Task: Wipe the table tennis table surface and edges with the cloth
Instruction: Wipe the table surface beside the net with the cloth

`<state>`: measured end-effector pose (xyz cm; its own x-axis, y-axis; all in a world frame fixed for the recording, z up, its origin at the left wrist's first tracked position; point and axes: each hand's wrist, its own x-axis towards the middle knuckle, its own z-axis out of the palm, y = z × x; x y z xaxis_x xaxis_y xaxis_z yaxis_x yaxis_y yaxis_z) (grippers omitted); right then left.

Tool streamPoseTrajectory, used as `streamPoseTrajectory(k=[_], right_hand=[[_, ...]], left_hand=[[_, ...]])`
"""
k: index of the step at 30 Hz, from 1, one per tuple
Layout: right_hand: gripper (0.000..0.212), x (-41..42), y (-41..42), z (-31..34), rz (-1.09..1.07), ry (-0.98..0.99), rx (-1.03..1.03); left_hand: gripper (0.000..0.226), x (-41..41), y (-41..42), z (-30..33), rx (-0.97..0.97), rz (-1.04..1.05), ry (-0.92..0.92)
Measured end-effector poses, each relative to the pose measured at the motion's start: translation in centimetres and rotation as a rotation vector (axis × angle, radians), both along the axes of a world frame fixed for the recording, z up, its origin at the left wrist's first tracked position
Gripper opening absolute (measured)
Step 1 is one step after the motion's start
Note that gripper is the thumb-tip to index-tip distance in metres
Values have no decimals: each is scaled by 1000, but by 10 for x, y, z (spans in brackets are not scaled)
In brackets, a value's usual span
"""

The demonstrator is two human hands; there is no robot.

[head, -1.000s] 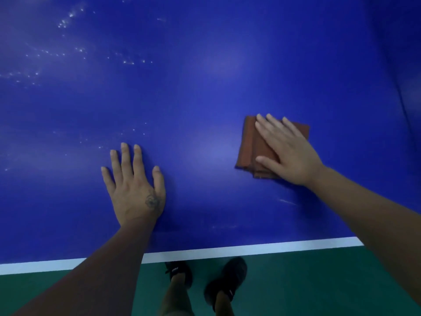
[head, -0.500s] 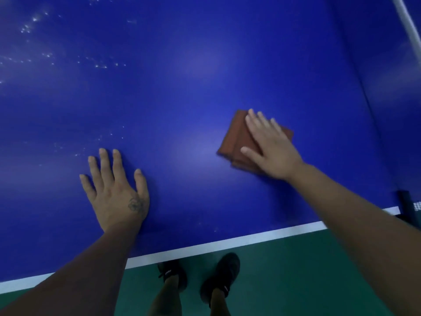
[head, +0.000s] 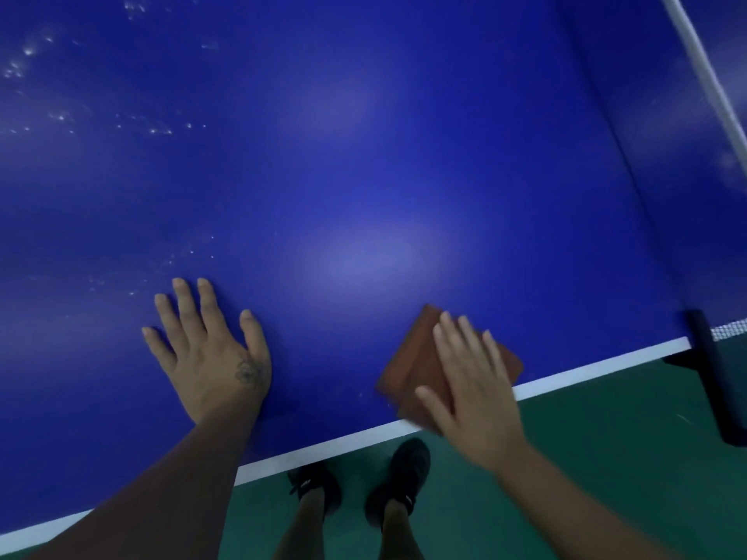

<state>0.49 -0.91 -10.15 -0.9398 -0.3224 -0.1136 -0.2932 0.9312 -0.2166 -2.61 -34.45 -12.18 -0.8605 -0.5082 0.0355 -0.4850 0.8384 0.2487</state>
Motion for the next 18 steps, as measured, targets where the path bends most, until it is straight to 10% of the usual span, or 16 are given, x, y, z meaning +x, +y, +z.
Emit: streamPoseTrajectory(k=[9, 18], right_hand=[[75, -82, -29, 1, -366, -29, -155], [76, -44, -97, 0, -16, 52, 78]], left_hand=[[73, 0, -2, 1, -10, -13, 13], [68, 9, -12, 14, 208, -46, 138]])
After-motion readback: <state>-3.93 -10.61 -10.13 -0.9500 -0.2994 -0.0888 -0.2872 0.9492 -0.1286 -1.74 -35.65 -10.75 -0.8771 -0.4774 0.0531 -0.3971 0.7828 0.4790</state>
